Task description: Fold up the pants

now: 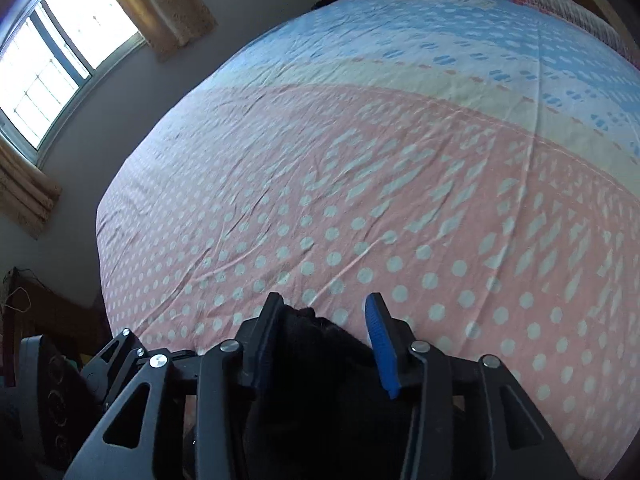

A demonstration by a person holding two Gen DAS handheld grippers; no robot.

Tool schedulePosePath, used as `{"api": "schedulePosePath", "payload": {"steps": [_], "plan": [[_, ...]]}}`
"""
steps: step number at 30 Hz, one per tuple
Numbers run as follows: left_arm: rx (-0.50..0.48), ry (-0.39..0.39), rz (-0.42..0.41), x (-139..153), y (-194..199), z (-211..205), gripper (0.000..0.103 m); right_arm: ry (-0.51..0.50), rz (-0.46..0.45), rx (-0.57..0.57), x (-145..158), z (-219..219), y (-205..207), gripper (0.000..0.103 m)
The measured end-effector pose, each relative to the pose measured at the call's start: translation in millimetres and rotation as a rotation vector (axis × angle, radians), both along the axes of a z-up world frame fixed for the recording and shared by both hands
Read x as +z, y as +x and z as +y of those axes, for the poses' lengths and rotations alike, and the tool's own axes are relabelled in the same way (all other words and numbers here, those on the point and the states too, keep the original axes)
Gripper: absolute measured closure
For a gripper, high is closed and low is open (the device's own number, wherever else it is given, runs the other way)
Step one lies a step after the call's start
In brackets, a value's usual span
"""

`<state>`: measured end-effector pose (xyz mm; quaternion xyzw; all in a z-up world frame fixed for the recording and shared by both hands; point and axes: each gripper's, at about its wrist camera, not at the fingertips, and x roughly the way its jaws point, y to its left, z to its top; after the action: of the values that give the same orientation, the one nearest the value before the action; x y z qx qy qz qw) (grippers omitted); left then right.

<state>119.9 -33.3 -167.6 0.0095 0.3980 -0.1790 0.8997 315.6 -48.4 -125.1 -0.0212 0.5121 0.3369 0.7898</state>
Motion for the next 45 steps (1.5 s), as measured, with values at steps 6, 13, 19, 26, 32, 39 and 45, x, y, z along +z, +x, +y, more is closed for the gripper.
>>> {"api": "schedulePosePath", "payload": {"steps": [6,13,19,26,32,39,45], "plan": [[0.052,0.023,0.015,12,5,9,0.0,0.04,-0.138,-0.118,50,-95,-62,0.058],[0.098,-0.024,-0.058,43,24,18,0.0,0.024,-0.137,-0.306,42,-196,-122,0.058],[0.074,0.216,0.004,12,74,-13,0.0,0.1,-0.084,-0.394,-8,-222,-139,0.057],[0.127,0.121,0.039,21,68,9,0.0,0.205,-0.143,-0.434,6,-236,-145,0.058],[0.153,-0.009,0.045,25,46,21,0.0,0.384,-0.152,-0.641,-6,-282,-151,0.037],[0.12,0.009,0.078,13,47,-1,0.0,0.349,-0.07,-0.632,-25,-276,-139,0.037],[0.112,0.013,0.071,12,53,-6,0.0,0.244,-0.111,-0.625,-28,-262,-140,0.037]]}}
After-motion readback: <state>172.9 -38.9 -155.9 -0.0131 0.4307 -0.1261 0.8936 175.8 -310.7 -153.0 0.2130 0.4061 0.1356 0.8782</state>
